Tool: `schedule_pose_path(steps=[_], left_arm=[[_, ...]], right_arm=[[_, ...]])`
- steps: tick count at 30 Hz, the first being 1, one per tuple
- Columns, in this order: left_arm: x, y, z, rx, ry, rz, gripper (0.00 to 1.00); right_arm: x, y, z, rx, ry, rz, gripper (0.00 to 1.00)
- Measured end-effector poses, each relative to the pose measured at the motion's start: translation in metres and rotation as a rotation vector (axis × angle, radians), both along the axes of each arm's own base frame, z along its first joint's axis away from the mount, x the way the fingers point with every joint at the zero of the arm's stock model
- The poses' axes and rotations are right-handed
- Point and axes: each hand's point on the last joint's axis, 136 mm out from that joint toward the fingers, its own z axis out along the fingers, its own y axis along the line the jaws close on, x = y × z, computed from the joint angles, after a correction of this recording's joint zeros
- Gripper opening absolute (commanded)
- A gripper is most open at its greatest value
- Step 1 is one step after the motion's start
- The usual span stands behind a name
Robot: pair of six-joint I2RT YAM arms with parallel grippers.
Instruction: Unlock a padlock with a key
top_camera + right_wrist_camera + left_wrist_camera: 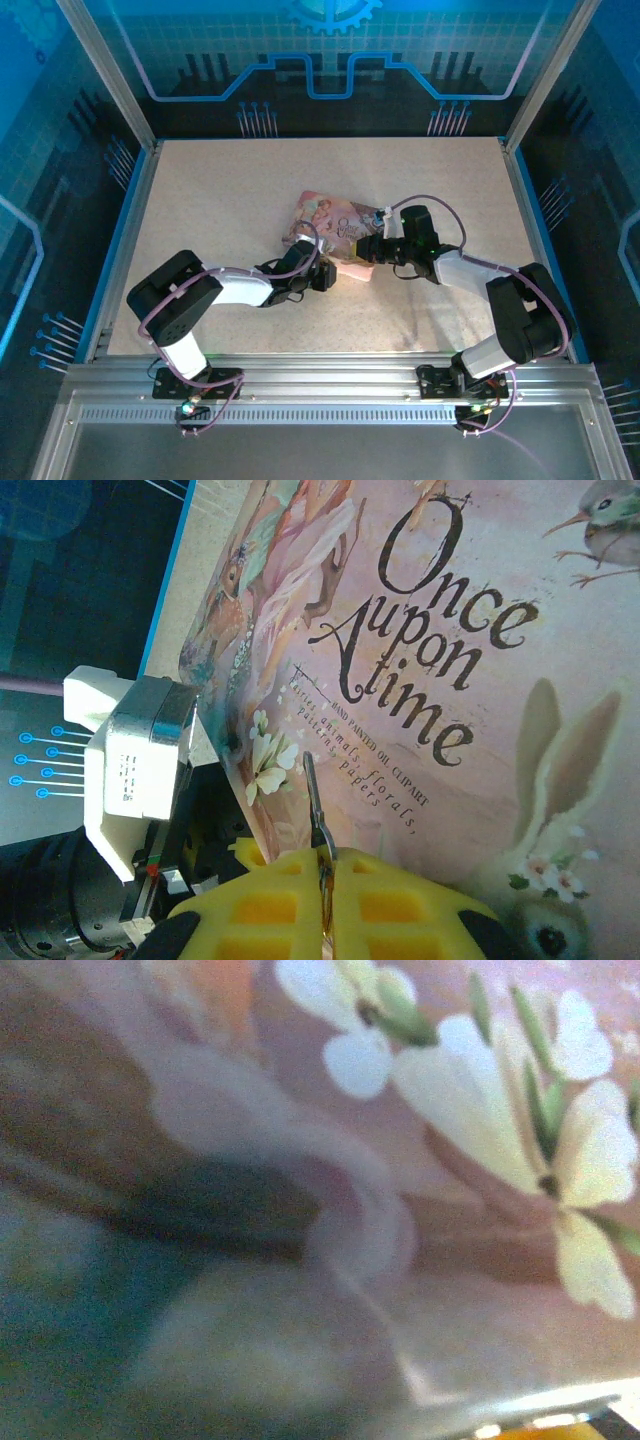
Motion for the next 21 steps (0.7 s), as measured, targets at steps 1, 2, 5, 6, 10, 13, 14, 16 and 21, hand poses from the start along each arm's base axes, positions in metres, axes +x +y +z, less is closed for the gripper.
schedule_pose_path(steps=[1,2,5,6,10,13,14,16,21], left_arm=[[0.0000,0.0001,-0.0001,-0.001,0.001,0.002,0.36],[0.0000,0.0000,0.0000,-0.003,0.003,0.004,0.35],[0.0001,-0.0003,0.0003,-0.011,0.007,0.011,0.33],[0.0002,-0.0004,0.0005,-0.013,0.007,0.013,0.33],[0.0007,-0.0008,0.0011,-0.018,0.007,0.017,0.30],[0.0011,-0.0011,0.0017,-0.020,0.005,0.017,0.28],[0.0012,-0.0012,0.0018,-0.021,0.005,0.017,0.28],[0.0012,-0.0012,0.0019,-0.021,0.004,0.017,0.27],[0.0014,-0.0011,0.0019,-0.024,0.006,0.022,0.39]], right_arm=[[0.0000,0.0000,0.0000,0.000,0.000,0.000,0.09],[-0.0004,0.0003,-0.0001,0.000,0.000,0.001,0.09],[-0.0003,0.0005,0.0000,0.000,-0.001,0.001,0.09],[-0.0001,0.0004,-0.0001,-0.001,-0.001,0.000,0.09],[-0.0001,0.0013,0.0001,-0.002,-0.001,-0.002,0.09],[-0.0001,0.0021,0.0000,-0.004,-0.003,-0.004,0.09],[-0.0003,0.0027,0.0001,-0.004,-0.004,-0.003,0.09],[-0.0005,0.0034,0.0004,-0.004,-0.006,-0.001,0.09],[-0.0016,0.0033,0.0007,-0.009,-0.010,-0.005,0.09]])
